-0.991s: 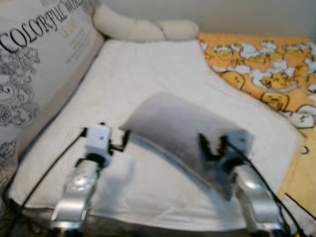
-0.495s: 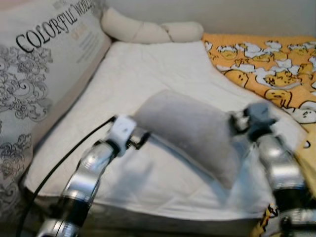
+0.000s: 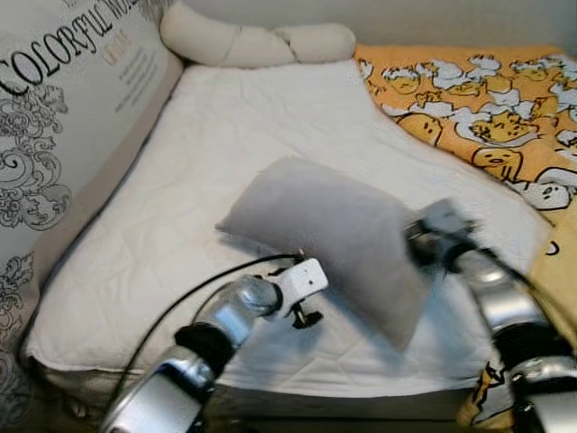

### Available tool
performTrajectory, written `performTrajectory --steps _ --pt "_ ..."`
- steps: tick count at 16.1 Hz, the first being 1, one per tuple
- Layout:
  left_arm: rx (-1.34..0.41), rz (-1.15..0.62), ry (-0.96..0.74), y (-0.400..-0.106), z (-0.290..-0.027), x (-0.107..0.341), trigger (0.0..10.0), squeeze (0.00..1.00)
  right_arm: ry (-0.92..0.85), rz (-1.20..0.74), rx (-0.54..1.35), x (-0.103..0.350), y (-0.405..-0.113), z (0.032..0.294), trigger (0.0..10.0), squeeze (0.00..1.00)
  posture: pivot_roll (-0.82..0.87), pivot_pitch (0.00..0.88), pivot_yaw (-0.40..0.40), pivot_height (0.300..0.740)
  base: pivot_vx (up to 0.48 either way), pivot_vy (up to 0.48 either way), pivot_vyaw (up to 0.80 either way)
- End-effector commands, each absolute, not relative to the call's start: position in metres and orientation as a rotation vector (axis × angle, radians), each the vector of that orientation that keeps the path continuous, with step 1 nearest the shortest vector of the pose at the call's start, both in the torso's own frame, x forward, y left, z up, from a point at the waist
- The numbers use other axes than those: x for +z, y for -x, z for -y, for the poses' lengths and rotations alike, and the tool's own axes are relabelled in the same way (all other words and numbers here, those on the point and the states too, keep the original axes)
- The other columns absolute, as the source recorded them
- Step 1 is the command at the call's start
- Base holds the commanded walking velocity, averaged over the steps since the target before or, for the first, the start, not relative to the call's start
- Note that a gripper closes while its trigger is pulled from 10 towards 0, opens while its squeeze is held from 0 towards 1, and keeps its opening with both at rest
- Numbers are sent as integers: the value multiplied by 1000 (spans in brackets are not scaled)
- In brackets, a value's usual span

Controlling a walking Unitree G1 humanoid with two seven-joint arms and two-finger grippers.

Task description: Clean up the room

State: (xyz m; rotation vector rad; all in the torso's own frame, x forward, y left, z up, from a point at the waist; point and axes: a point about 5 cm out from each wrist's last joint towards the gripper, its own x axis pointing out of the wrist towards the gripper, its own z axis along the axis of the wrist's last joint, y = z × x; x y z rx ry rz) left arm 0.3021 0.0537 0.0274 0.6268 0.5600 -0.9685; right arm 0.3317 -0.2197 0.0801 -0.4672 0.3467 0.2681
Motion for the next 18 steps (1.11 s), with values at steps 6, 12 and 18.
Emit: performTrajectory --steps 6,12,18 --pt "-734 -379 -364 -338 -52 65 10000 0 151 -430 633 82 -301 185 10000 0 24 0 65 740 0 0 0" --pt "-841 -320 -312 -337 -81 72 10000 0 81 -506 806 90 -269 181 10000 0 31 0 66 740 0 0 0" --pt "-952 -221 -358 -334 -121 105 10000 0 34 -465 1015 120 -236 171 10000 0 30 0 60 740 0 0 0"
